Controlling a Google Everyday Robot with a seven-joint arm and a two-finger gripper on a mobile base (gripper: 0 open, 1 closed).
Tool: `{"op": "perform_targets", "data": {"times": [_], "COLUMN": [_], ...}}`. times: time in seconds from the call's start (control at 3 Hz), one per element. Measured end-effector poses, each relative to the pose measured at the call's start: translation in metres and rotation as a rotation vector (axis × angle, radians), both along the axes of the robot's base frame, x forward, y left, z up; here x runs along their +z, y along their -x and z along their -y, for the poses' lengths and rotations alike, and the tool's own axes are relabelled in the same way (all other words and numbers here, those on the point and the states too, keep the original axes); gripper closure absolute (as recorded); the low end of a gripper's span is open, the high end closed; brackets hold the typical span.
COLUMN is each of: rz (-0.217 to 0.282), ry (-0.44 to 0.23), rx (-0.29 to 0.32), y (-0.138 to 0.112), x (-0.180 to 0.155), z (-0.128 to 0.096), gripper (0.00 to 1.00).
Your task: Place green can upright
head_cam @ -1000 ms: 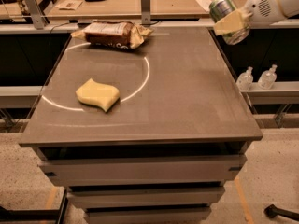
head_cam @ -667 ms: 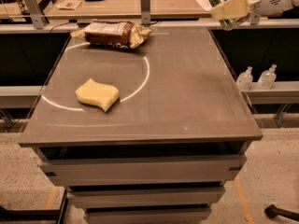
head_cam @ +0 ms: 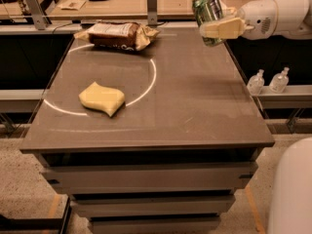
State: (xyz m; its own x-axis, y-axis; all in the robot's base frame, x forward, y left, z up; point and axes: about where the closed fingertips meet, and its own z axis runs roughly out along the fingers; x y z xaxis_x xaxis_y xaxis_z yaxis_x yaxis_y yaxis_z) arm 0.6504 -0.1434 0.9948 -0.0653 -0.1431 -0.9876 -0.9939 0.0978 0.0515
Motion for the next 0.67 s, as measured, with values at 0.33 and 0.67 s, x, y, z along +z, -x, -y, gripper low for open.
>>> {"op": "perform_targets", "data": {"times": [0.33,0.67], "rz": [0.067,0.11], "ry": [-0.075,-0.037], "rx": [0.13,0.127], "y": [0.008,0.013], "x": [-0.004,-0.013], "z": [-0.003,0.014], "gripper": [1.0,1.0]}}
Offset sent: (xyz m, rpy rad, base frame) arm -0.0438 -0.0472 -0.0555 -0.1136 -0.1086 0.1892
